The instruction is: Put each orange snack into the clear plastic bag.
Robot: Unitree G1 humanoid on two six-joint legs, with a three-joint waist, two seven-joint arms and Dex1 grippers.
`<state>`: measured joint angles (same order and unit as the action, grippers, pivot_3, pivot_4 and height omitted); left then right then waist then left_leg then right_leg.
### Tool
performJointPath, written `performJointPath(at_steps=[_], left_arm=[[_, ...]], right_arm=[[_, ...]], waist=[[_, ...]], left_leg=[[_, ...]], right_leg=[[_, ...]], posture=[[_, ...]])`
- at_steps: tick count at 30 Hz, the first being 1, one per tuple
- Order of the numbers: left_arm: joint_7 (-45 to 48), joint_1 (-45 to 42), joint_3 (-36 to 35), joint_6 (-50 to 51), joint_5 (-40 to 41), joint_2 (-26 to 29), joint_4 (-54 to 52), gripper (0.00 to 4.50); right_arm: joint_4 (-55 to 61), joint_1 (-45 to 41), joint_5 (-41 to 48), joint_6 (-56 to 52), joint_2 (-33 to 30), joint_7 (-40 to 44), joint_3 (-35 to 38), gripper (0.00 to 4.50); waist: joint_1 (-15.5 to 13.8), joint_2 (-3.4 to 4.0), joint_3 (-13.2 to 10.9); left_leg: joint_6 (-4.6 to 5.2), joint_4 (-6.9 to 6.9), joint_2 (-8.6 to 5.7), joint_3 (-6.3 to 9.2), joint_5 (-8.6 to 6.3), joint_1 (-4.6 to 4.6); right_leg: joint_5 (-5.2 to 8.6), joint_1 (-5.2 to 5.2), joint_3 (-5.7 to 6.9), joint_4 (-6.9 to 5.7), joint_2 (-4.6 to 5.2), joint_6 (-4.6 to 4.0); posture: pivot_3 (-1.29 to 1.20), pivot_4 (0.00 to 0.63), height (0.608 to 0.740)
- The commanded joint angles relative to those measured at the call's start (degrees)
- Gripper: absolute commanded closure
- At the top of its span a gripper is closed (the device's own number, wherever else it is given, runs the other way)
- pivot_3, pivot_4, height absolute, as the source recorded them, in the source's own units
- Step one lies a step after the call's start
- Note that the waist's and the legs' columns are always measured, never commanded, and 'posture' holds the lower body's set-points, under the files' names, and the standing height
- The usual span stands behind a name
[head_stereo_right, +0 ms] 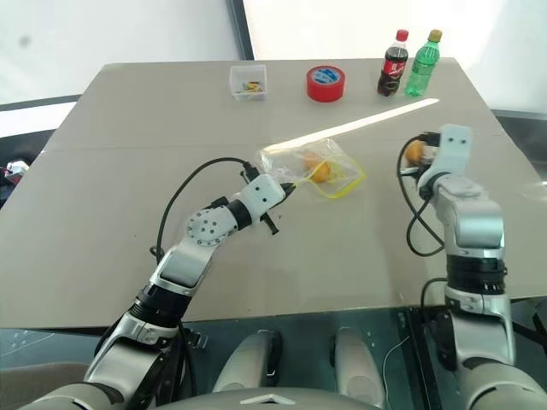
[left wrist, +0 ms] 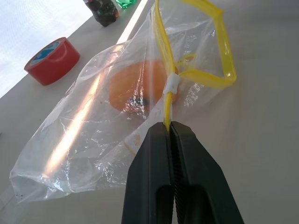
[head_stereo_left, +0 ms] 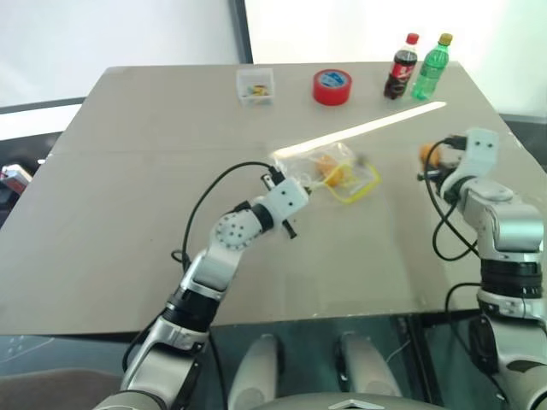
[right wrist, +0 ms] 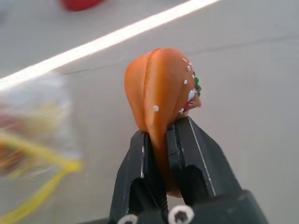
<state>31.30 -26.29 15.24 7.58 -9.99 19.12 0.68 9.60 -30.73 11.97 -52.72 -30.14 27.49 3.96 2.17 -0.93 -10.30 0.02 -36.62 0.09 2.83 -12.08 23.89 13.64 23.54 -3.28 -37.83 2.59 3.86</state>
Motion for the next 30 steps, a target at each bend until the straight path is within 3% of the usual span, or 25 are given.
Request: performJointPath(at_steps=[1, 4, 12, 23, 30], left_arm=[[-0.5, -0.3, -0.3, -0.9, -0.1, 0.1, -1.3, 4.5], [-0.4, -0.4, -0.1, -1.1, -0.1, 0.0, -1.2, 4.5], [0.4, -0.3, 0.8, -1.3, 0.8, -1.4, -2.8, 4.5], [2.9, -0.7, 1.7, -3.7, 1.3, -1.8, -2.4, 4.5], [3.0, -0.7, 1.7, -4.5, 1.3, -1.6, -1.7, 4.5]], right_arm=[[6.9, 3.2, 4.3, 2.9, -5.5, 11.1, -3.5, 4.26], [8.9, 3.7, 7.6, 2.4, -6.3, 14.1, -4.0, 4.26], [6.1, -0.8, 7.0, 1.6, -2.2, 11.1, -7.6, 4.26], [-17.5, -12.8, -1.8, 9.2, 2.7, 6.6, -12.7, 4.26], [-24.1, -16.5, -5.9, 17.5, 5.4, 4.9, -13.2, 4.26]], waist=[[-0.3, -0.01, 0.0], [-0.1, -0.01, 0.0], [0.0, -0.01, 0.0], [-0.1, -0.01, 0.0], [0.1, 0.0, 0.0]], left_leg=[[0.0, 0.0, -0.02, 0.03, 0.0, 0.0], [0.0, -0.06, -0.01, 0.01, 0.0, 0.02], [0.0, -0.11, 0.05, 0.03, 0.0, -0.04], [0.0, -0.14, 0.02, 0.02, 0.0, -0.01], [0.0, -0.12, 0.03, 0.02, 0.0, -0.01]], right_leg=[[0.01, -0.02, 0.03, 0.02, 0.03, 0.01], [0.0, -0.05, 0.03, 0.07, 0.03, 0.02], [0.01, -0.04, 0.03, -0.04, -0.05, 0.01], [0.0, -0.03, 0.02, -0.04, -0.02, 0.0], [0.0, -0.01, 0.02, -0.05, -0.03, -0.01]], posture=[[0.0, 0.15, 0.74], [0.0, 0.15, 0.74], [0.0, 0.15, 0.74], [0.0, 0.15, 0.74], [0.0, 0.15, 0.74]])
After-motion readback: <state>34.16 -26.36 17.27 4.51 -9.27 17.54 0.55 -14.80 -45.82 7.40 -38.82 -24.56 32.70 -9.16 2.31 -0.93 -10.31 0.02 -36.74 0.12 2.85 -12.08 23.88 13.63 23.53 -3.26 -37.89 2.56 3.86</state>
